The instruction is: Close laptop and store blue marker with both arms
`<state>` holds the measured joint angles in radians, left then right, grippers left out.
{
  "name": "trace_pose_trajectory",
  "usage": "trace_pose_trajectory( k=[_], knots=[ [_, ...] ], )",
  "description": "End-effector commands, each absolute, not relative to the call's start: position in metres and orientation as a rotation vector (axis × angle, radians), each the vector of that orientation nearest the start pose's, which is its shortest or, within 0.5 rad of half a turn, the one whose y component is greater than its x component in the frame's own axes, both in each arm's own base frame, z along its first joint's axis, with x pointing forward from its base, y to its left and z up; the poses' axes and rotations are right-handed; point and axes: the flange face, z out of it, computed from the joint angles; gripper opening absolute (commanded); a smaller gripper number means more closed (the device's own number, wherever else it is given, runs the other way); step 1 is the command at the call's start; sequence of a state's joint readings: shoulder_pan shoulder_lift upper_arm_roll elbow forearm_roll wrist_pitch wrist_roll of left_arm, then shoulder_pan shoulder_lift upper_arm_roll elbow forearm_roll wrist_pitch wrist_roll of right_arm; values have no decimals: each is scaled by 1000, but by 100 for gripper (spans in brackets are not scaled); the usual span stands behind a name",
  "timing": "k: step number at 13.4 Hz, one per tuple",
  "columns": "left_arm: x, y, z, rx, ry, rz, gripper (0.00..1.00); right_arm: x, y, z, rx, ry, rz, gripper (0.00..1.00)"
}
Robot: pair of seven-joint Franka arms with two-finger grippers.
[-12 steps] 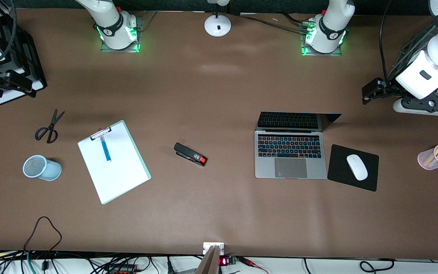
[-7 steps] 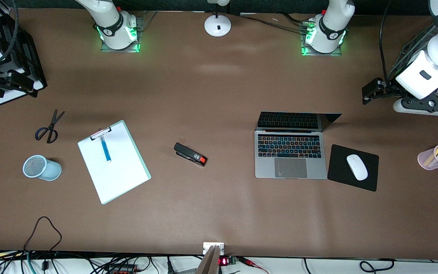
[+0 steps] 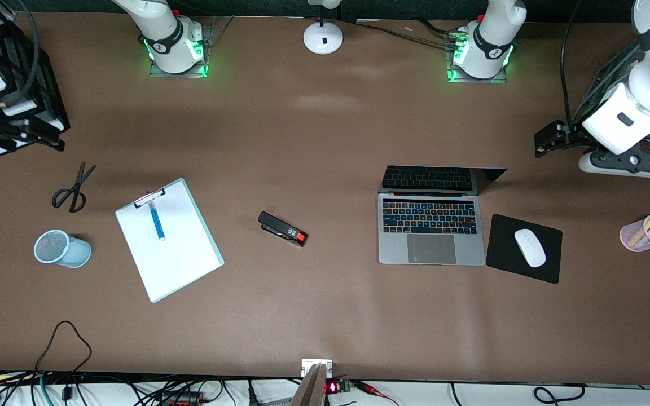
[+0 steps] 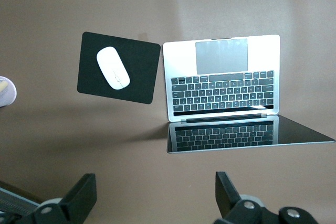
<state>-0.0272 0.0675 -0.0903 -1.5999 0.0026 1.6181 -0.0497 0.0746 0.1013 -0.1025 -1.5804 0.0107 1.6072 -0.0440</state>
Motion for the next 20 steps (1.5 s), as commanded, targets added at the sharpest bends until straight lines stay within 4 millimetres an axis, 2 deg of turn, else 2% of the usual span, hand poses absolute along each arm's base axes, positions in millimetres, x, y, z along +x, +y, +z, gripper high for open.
trace_pose_trajectory(
  k=[1,2,3,4,5,7,9,11,14,16,18,20],
  knots=[
    [589,-69,588,-3132,135,47,100,613,-1,514,-3144,-64,158,100],
    [592,-70,587,-3134,135,52,100,623,5,498,-3150,-82,140,100],
    [593,-68,585,-3136,130,66,94,631,15,483,-3152,-107,137,100],
    [588,-68,583,-3129,134,125,63,637,24,469,-3162,-138,130,100],
    [582,-72,579,-3128,151,201,43,645,31,449,-3164,-156,135,100],
    [579,-77,577,-3128,170,233,15,655,47,423,-3167,-195,127,100],
    [577,-77,573,-3126,175,262,9,659,66,406,-3174,-247,123,100],
    [572,-80,568,-3126,179,319,5,664,71,383,-3178,-262,142,100],
    [558,-96,552,-3166,195,411,4,666,82,349,-3181,-313,140,100],
    [542,-115,538,-3194,218,447,4,669,80,329,-3173,-385,154,100],
    [528,-124,509,-3217,217,388,4,664,78,307,-3155,-494,145,100],
    [502,-142,467,-3215,246,271,4,658,74,289,-3152,-510,126,100]
  ],
)
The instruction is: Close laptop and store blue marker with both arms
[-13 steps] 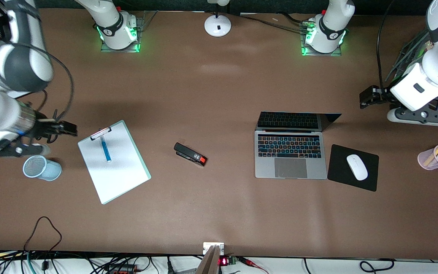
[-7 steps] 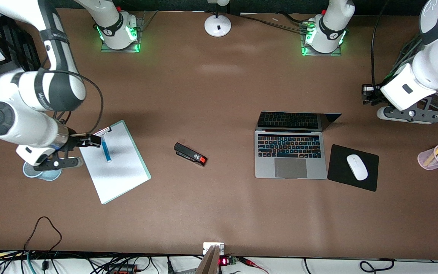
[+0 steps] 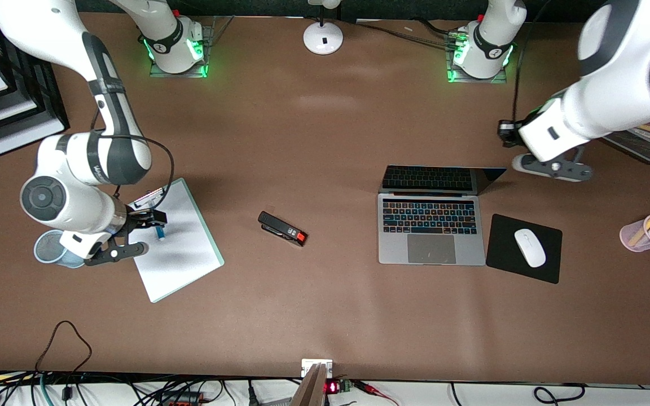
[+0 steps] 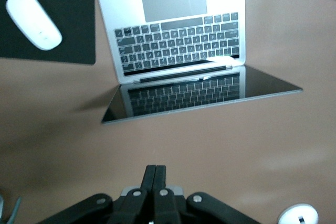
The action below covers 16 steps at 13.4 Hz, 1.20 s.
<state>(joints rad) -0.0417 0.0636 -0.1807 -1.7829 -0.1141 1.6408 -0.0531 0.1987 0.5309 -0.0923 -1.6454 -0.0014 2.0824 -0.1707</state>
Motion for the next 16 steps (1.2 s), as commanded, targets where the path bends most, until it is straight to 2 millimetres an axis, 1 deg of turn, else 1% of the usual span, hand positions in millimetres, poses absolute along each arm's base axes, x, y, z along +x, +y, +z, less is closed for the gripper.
trace_pose_trajectory(
  k=[1,3,5,6,8,10,11,12,13,14,15,16],
  knots=[
    [490,-148,448,-3211,258,217,4,654,70,280,-3151,-521,112,100],
    [478,-155,421,-3203,268,207,4,653,61,264,-3136,-593,95,100],
    [465,-170,391,-3195,304,164,4,656,54,250,-3128,-642,78,100],
    [464,-172,380,-3199,309,121,3,657,52,243,-3126,-661,72,100],
    [474,-175,365,-3217,310,26,3,657,53,230,-3124,-673,67,100],
    [487,-181,347,-3239,308,-63,2,658,53,217,-3104,-754,54,100],
    [493,-181,342,-3247,305,-110,1,659,52,211,-3099,-771,47,98],
    [498,-182,340,-3249,315,-161,0,659,50,206,-3099,-771,52,95],
    [501,-182,340,-3251,314,-199,0,658,49,204,-3098,-776,58,88],
    [505,-183,338,-3251,322,-245,0,658,47,202,-3088,-809,61,84],
    [510,-183,335,-3252,323,-289,0,658,47,201,-3081,-827,63,83],
    [516,-183,330,-3258,315,-329,0,658,45,201,-3082,-822,63,78]
  ],
)
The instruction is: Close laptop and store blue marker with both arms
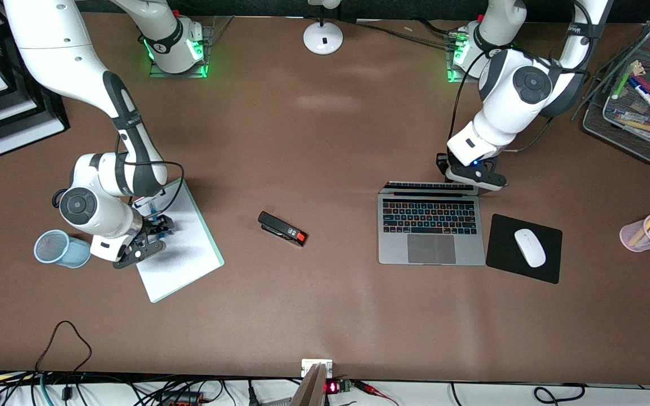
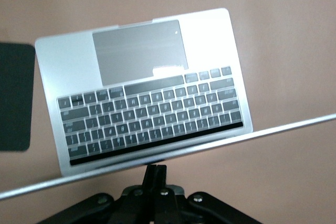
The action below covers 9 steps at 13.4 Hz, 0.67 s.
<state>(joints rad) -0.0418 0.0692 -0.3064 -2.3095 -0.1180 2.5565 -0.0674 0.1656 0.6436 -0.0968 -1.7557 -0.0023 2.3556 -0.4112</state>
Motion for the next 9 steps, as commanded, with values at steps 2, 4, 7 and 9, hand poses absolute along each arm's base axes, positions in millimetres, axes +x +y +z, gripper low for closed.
trace_pose_trajectory(
  k=[2,4,7,9],
  knots=[
    [535,-184,319,-3278,298,-343,0,658,45,200,-3080,-818,67,69],
    [560,-187,308,-3304,276,-343,0,657,45,195,-3080,-816,79,68],
    [590,-189,292,-3333,242,-346,0,655,47,191,-3080,-802,90,60],
    [610,-189,286,-3347,221,-361,0,654,48,188,-3070,-768,98,59]
  ],
)
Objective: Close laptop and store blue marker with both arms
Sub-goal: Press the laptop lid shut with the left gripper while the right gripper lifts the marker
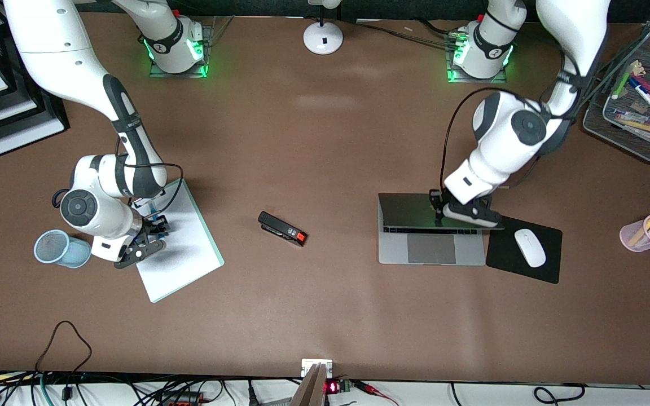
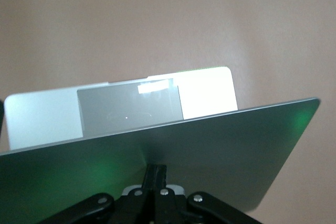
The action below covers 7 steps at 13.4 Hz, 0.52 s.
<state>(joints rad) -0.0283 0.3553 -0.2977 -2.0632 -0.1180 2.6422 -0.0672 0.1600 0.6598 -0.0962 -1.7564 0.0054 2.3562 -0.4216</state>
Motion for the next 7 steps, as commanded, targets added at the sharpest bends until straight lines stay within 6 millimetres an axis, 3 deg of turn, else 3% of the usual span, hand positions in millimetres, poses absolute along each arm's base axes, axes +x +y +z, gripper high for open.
trace_pose_trajectory(
  k=[1,7],
  knots=[
    [615,-189,276,-3353,214,-352,0,654,48,188,-3069,-764,100,53],
    [641,-174,220,-3323,182,-481,0,653,49,187,-3069,-763,105,37]
  ],
)
